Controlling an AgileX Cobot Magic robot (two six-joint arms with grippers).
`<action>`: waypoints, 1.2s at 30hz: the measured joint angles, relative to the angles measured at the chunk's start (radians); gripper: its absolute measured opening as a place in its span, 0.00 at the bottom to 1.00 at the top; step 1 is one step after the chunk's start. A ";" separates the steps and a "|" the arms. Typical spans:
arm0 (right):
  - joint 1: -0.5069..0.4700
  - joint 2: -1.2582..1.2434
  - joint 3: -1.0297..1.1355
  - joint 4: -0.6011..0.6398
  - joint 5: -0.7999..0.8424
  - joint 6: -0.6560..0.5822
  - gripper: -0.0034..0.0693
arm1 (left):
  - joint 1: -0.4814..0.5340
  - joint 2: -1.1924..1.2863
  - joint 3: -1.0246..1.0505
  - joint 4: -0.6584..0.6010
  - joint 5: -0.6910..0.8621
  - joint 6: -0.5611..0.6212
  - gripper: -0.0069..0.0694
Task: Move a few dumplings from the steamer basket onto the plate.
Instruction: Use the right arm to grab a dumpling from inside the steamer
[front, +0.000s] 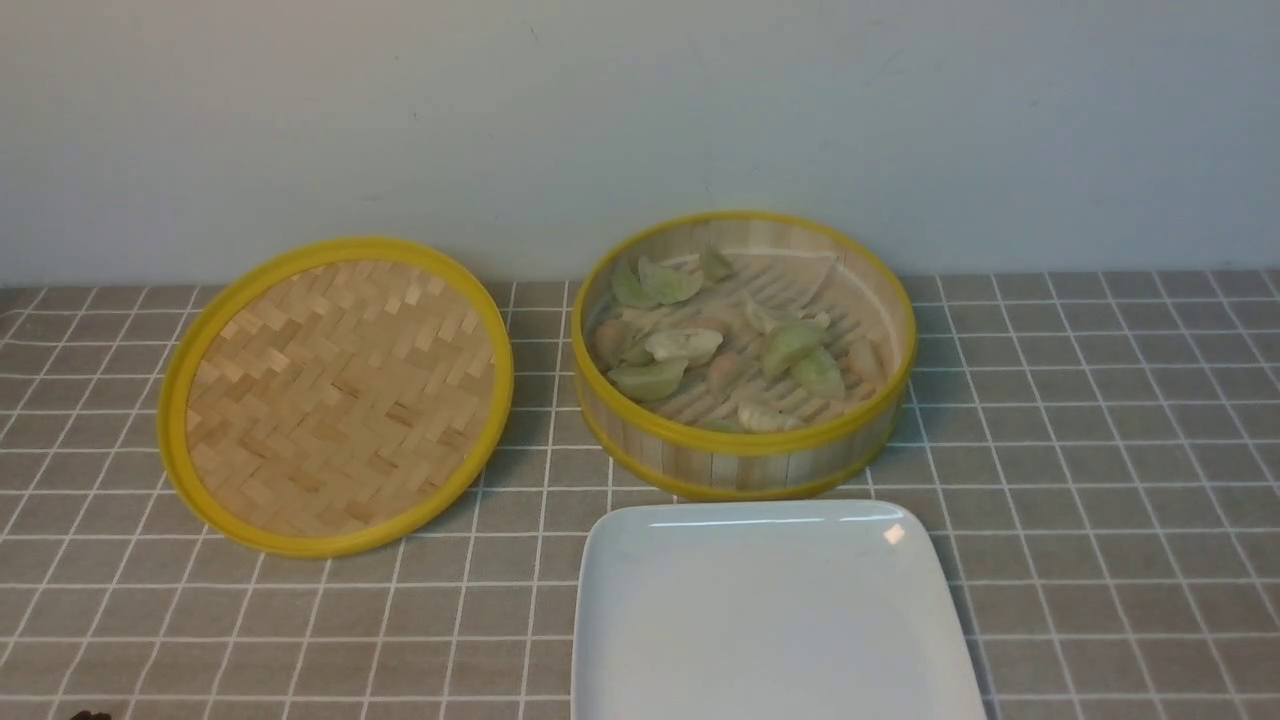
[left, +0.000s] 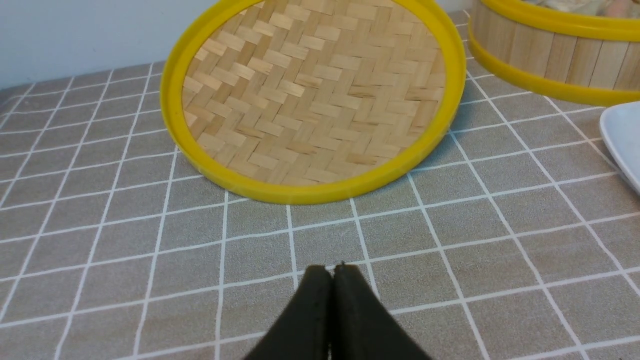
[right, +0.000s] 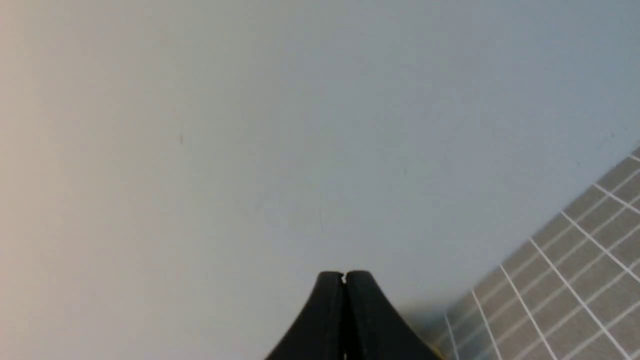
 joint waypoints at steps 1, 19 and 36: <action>0.000 0.000 0.000 0.048 -0.038 0.001 0.03 | 0.000 0.000 0.000 0.000 0.000 0.000 0.07; 0.000 0.000 0.000 0.208 -0.191 0.004 0.03 | 0.000 0.000 0.000 0.000 0.000 0.000 0.07; 0.000 0.098 -0.355 -0.053 0.084 -0.282 0.03 | 0.000 0.000 0.001 -0.481 -0.342 -0.152 0.07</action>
